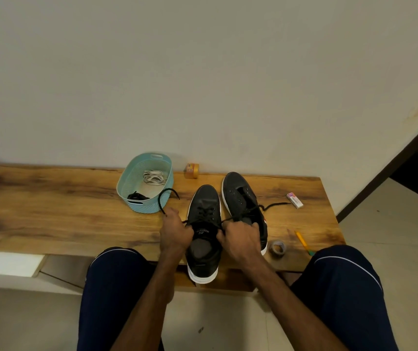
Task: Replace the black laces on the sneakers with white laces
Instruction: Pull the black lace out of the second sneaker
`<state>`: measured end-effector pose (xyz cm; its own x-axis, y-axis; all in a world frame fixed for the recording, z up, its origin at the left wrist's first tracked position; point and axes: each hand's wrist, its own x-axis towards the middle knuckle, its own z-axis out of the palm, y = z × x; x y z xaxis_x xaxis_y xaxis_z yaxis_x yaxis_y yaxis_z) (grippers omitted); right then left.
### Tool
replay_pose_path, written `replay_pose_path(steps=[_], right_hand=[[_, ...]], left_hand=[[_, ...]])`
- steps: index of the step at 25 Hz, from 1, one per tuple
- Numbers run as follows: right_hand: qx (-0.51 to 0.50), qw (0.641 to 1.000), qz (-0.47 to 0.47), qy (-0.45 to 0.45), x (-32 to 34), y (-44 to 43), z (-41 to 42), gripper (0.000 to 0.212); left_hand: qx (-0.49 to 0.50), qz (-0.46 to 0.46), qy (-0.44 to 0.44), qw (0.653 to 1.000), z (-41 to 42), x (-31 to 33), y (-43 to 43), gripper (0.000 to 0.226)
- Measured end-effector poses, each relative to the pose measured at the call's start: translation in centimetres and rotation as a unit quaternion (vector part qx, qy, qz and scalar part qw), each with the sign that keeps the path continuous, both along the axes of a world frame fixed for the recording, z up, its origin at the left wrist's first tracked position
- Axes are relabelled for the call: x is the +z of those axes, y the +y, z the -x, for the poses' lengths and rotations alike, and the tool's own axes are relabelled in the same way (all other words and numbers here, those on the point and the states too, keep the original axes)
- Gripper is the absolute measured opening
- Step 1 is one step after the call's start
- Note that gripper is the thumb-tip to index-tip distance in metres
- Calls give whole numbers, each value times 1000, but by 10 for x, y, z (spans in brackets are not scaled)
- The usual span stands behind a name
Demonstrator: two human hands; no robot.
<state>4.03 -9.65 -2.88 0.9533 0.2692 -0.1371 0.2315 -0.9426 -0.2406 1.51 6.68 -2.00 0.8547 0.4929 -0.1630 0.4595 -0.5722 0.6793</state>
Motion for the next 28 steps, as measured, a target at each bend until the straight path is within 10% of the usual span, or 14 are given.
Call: replay_pose_path(steps=[5,13,20,24,26,28], right_hand=[[42,998,24,-36,-2,4,4,37],[36,998,10,-42,-6,0,4,31],[28,999,7,-27,-9,5,4,32],[34,999,8,-33,-11,7,4,32],[34,999,3,-35,-11,6,4,31],[35,999,5,-34,-12,4,3,29]], left_hand=[[-139,-135,-10,981,4,-2,-20,30],[-48,-45,-32,997,-3,-3,-17,45],[-172,-258,-25,950,-4,-6,-25,21],[4,-3,-86,996,-6,-12,-30,8],[164,272,-70,946,-12,-9,-25,10],[180,343,-36,921,-12,-9,-19,17]])
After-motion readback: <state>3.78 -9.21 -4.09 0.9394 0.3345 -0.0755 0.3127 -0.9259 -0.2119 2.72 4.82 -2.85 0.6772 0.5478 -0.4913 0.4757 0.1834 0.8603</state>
